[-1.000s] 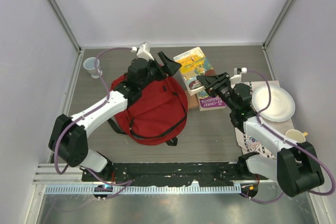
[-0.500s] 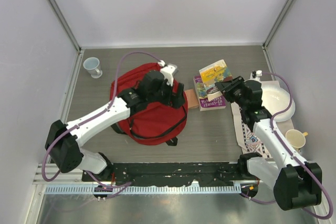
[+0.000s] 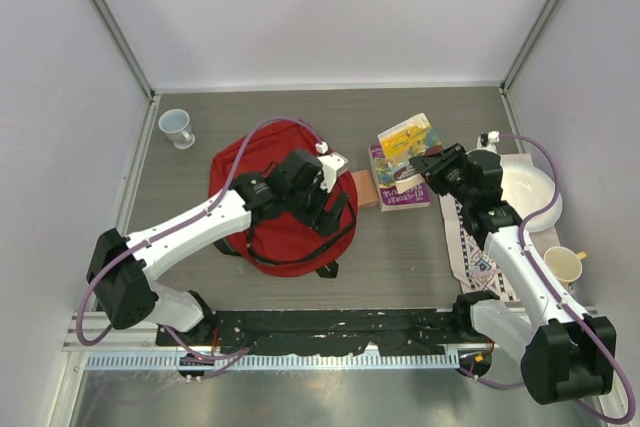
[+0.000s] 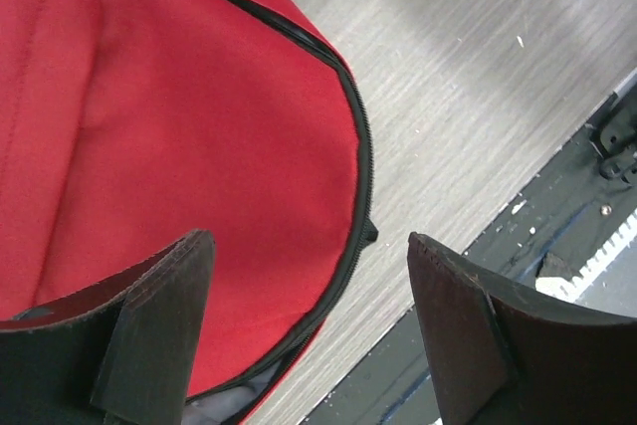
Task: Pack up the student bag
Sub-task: Place the book in the student bag.
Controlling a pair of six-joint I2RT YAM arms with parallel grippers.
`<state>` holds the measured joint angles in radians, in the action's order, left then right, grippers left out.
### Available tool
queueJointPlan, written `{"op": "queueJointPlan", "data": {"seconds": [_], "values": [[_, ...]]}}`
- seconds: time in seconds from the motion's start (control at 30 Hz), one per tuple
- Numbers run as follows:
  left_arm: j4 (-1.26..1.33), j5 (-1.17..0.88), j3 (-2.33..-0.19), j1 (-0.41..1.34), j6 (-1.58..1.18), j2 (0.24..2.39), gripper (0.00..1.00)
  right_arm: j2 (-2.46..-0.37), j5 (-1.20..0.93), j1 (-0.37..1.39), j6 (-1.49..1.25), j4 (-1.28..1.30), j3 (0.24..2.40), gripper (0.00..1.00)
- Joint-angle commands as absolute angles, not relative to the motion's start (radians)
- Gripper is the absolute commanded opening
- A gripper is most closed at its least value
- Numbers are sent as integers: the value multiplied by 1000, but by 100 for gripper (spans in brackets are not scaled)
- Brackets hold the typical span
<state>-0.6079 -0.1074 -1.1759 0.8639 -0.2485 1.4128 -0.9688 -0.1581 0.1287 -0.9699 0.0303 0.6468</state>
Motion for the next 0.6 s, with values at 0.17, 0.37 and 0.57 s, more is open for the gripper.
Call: {"op": "queueJointPlan", "data": {"seconds": [0.17, 0.37, 0.57], "values": [[-594, -233, -1167, 903, -284, 1424, 78, -946, -207, 127, -976, -101, 690, 1], [-572, -224, -1144, 914, -302, 1460, 70, -956, -229, 127, -986, -115, 677, 1], [-545, -189, -1135, 916, -321, 1494, 64, -957, -238, 127, -983, -115, 672, 1]]}}
